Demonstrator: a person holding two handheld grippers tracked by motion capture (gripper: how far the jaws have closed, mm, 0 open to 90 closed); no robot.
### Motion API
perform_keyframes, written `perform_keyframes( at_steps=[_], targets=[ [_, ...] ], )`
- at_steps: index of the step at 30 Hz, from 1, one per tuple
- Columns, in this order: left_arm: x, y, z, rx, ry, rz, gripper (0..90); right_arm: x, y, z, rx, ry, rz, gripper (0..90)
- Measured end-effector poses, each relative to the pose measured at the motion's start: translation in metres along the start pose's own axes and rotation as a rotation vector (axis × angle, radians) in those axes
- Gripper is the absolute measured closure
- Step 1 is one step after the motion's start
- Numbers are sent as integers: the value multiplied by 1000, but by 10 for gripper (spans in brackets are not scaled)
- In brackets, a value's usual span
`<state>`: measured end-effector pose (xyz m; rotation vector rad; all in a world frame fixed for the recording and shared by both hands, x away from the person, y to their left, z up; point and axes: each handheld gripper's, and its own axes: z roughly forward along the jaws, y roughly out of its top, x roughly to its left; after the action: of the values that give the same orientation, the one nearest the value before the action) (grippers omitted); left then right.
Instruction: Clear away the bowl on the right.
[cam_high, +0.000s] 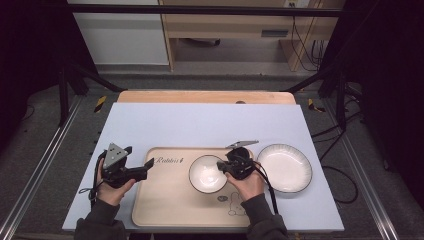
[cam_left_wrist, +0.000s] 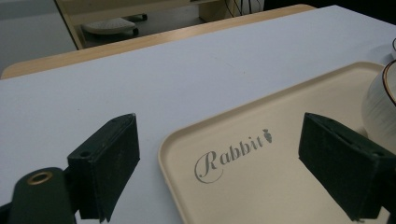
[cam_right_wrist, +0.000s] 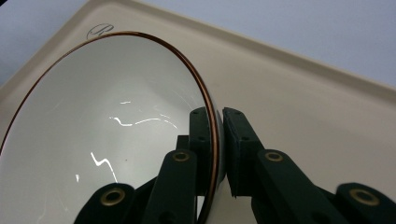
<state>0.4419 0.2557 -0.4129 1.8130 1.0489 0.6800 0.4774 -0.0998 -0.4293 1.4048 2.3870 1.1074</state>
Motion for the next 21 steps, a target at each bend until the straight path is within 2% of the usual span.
perform_keyframes(
  at_steps=[21],
  targets=[
    [1, 0, 0, -5, 0, -9, 122, 0, -4, 13, 38, 4, 3, 823]
  ],
)
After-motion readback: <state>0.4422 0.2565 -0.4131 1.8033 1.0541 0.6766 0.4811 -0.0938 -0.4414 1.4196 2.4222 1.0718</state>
